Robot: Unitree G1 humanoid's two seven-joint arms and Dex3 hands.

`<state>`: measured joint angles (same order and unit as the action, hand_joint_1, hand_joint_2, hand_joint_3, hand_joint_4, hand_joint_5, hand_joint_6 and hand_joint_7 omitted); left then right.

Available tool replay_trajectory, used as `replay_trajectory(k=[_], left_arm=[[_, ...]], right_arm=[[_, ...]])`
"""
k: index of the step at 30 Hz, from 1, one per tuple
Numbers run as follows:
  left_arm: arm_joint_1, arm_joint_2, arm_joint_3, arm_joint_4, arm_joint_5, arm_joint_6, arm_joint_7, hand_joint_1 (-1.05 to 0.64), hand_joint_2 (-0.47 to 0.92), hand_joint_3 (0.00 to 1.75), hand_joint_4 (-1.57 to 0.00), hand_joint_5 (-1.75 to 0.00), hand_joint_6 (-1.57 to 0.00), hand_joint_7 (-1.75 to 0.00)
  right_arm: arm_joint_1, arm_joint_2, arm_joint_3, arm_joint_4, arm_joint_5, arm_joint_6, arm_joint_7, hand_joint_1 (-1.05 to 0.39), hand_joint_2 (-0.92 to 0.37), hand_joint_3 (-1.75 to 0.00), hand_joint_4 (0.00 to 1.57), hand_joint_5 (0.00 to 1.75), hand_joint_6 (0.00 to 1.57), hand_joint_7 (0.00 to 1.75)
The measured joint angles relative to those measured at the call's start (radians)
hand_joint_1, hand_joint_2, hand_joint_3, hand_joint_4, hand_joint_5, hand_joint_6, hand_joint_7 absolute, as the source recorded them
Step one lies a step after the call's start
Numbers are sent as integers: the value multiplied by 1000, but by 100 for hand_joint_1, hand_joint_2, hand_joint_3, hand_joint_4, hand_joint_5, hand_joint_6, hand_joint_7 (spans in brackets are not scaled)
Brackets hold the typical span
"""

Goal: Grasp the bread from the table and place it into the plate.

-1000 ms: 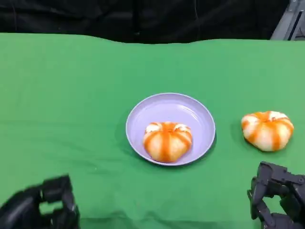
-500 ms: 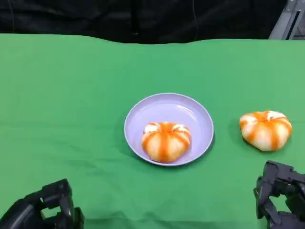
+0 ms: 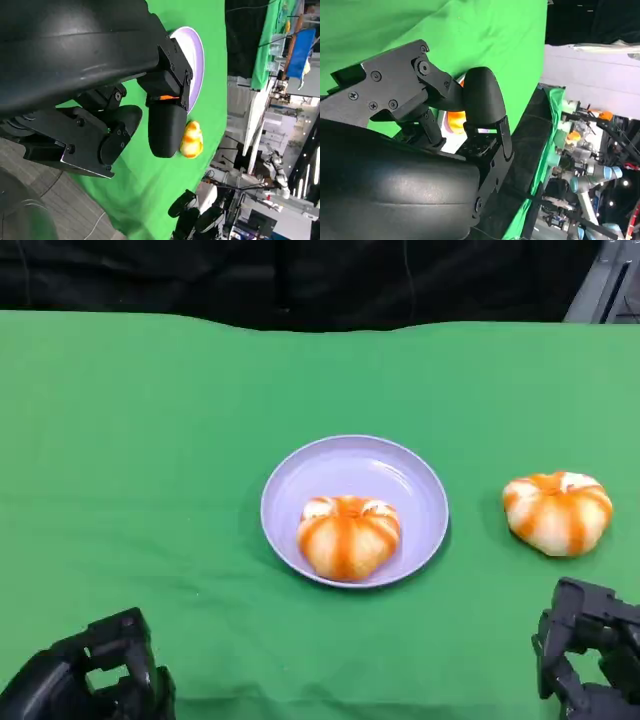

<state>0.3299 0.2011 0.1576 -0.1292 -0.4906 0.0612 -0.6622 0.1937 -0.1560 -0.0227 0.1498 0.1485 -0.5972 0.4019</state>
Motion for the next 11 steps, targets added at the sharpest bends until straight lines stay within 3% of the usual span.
replay_trajectory(k=[11], left_arm=[[-15, 1, 0, 11, 22, -3, 14, 7, 70, 116, -85, -175, -65, -175]], right_arm=[[-1, 0, 0, 1, 1, 0, 0, -14, -68, -103, 83, 175, 70, 165]])
